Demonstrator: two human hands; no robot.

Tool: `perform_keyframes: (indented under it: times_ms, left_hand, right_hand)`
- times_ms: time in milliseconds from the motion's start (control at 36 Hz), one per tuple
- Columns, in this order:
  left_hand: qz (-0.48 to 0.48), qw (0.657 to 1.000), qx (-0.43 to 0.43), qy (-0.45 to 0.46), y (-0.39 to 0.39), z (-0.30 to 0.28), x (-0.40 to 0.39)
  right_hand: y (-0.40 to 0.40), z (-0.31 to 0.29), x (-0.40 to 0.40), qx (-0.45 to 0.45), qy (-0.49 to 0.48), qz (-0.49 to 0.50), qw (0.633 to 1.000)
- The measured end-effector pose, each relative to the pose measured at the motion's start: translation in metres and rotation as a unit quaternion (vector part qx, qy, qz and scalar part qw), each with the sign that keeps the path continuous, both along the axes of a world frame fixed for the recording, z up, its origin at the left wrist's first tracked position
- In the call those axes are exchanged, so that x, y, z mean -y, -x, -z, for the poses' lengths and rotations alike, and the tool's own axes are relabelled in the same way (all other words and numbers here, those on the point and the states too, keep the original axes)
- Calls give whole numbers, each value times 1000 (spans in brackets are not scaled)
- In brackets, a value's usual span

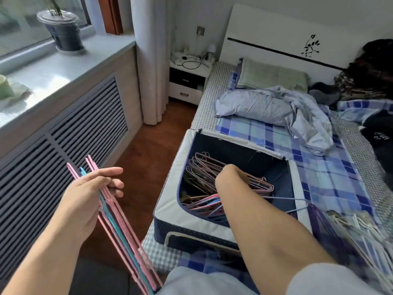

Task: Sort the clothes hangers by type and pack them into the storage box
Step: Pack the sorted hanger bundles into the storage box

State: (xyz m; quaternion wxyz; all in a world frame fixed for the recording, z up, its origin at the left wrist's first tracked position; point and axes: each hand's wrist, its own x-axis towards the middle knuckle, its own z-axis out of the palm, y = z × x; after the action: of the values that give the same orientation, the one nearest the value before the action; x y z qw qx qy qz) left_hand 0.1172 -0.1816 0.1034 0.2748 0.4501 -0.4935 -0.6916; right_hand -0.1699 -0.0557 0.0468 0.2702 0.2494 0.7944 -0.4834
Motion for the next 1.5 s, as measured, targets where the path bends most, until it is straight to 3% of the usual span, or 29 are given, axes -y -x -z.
perform_keyframes:
  times_ms: [56, 111, 194, 389, 528, 611, 750, 1000, 1278, 1361, 1500]
  left_hand:
    - [-4, 1000, -6, -1, 7, -2, -3]
    - [-13, 1000, -11, -1, 13, -5, -7]
    - [-29, 1000, -12, -5, 21, -6, -13]
    - [-52, 998, 34, 4, 36, 2, -22]
    - [-68, 996, 62, 1, 52, 3, -33]
    - [-70, 995, 76, 6, 60, 3, -39]
    - [-79, 993, 87, -1, 69, 3, -48]
    - [-114, 984, 134, -15, 73, 1, -70]
    - [-165, 977, 130, -45, 64, -1, -82]
    - [-167, 977, 127, -44, 58, 1, -80]
    - [-168, 979, 113, -41, 51, 4, -79]
  right_hand:
    - [6, 1, 3, 12, 43, -5, 999]
    - [9, 3, 0, 46, 4, 23, 999]
    - [9, 32, -4, -3, 71, 58, 996]
    - [6, 67, -57, -35, 220, -105, 969]
    - [23, 98, -84, -26, 262, -248, 932]
    - [39, 112, -85, -80, 195, -385, 899]
    - [64, 138, -56, -167, -60, -525, 832]
    - [89, 160, -12, -96, -119, -526, 837]
    - [76, 139, 9, -34, -163, -342, 925]
    - [72, 122, -5, -99, -194, -357, 908]
    - [83, 94, -48, -150, -238, -445, 850]
